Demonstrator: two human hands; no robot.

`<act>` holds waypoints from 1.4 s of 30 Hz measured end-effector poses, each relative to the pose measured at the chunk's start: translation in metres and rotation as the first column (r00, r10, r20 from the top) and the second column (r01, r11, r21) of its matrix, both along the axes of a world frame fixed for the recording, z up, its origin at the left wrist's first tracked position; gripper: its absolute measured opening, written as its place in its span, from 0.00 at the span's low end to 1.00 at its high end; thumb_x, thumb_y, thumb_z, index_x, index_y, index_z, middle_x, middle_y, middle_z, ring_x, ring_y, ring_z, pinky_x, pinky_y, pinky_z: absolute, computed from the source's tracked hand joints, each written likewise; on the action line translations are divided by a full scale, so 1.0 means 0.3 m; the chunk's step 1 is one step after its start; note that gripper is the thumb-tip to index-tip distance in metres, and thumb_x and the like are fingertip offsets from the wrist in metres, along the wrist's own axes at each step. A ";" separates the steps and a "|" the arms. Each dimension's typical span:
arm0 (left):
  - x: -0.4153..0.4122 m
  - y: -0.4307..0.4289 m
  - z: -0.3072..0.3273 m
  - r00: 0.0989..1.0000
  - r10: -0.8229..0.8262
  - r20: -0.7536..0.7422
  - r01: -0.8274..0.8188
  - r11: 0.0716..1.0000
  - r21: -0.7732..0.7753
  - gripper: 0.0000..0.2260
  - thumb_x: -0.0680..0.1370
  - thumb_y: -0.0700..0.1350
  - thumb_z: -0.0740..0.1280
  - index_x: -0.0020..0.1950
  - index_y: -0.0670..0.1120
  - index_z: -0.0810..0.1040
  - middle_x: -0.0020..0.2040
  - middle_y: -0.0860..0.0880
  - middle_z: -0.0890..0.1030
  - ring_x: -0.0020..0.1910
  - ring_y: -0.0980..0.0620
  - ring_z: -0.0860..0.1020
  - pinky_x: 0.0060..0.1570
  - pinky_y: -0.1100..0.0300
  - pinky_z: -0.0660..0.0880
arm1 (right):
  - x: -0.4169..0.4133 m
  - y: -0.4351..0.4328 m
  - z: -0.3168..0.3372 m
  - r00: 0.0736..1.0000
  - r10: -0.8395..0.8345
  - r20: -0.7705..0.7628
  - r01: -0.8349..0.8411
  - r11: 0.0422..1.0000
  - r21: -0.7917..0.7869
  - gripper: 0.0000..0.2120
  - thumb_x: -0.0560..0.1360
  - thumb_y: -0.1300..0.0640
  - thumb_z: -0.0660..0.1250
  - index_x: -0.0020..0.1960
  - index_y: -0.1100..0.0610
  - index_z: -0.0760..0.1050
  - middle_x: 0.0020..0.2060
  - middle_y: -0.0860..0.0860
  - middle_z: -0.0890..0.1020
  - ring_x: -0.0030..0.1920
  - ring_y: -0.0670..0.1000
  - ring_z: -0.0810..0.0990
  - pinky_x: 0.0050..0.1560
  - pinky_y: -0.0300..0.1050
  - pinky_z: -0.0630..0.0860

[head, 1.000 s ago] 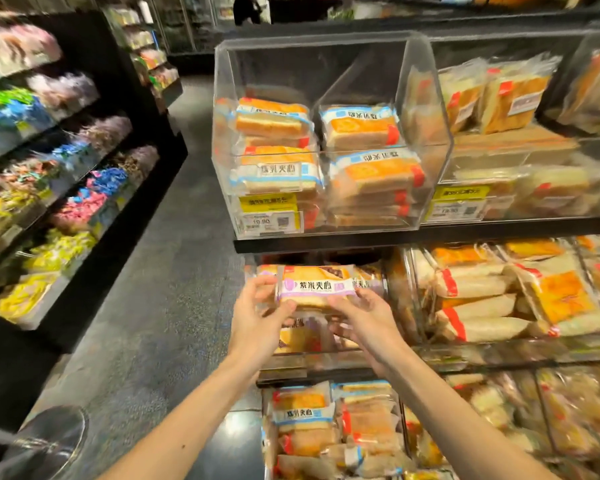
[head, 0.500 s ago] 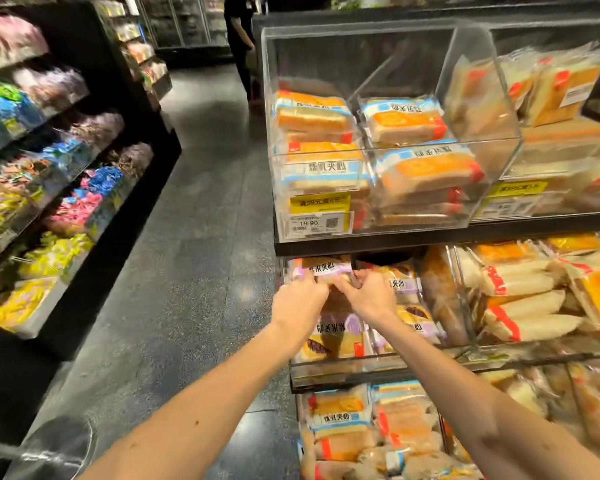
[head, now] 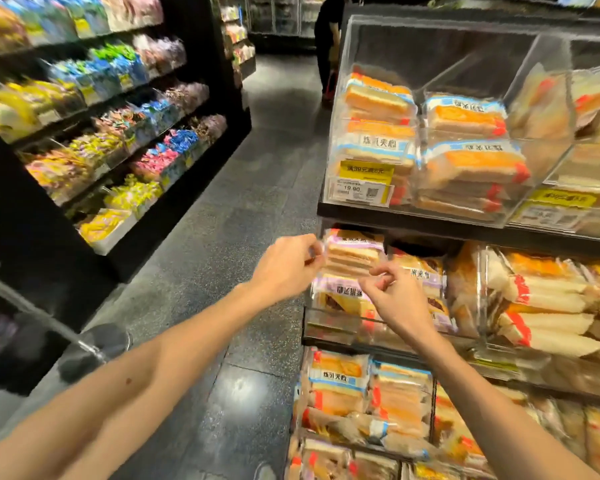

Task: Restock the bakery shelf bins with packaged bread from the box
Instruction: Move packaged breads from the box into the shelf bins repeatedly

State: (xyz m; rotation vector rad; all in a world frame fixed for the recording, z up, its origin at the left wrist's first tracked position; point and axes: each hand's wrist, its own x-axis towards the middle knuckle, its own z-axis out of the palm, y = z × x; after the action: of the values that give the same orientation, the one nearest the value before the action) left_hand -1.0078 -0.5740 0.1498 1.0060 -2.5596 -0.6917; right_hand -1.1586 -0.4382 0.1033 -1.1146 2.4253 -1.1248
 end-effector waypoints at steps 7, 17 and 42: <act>0.628 0.251 0.061 0.962 0.273 -0.016 -0.271 0.961 0.055 0.13 0.73 0.59 0.70 0.50 0.52 0.81 0.47 0.54 0.82 0.48 0.54 0.79 0.55 0.55 0.75 | 0.502 0.079 0.009 0.812 0.583 0.023 -0.575 0.806 -0.138 0.15 0.73 0.49 0.74 0.58 0.49 0.76 0.42 0.46 0.82 0.43 0.47 0.82 0.50 0.44 0.77; 1.704 0.871 -0.255 0.376 0.919 0.116 -0.901 0.334 0.279 0.11 0.77 0.46 0.73 0.57 0.54 0.75 0.46 0.56 0.78 0.43 0.63 0.78 0.41 0.73 0.72 | 1.503 0.135 -0.232 0.075 0.981 0.181 -0.990 0.052 0.129 0.14 0.78 0.49 0.68 0.60 0.54 0.75 0.48 0.49 0.80 0.49 0.52 0.77 0.45 0.42 0.67; 2.794 1.097 -1.605 0.446 0.324 0.835 -0.889 0.269 0.371 0.32 0.79 0.44 0.66 0.80 0.50 0.56 0.79 0.47 0.59 0.77 0.44 0.59 0.72 0.43 0.60 | 2.665 -0.042 -1.398 0.331 0.868 0.370 -0.516 -0.162 0.841 0.32 0.74 0.56 0.74 0.74 0.55 0.64 0.72 0.55 0.69 0.73 0.58 0.66 0.71 0.54 0.68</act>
State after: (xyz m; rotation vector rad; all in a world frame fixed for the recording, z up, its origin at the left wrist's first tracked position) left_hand -0.1695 -0.2450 -0.3316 2.8569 -1.6574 -1.4465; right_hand -0.3592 -0.4509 -0.3162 -1.8112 1.3750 0.8453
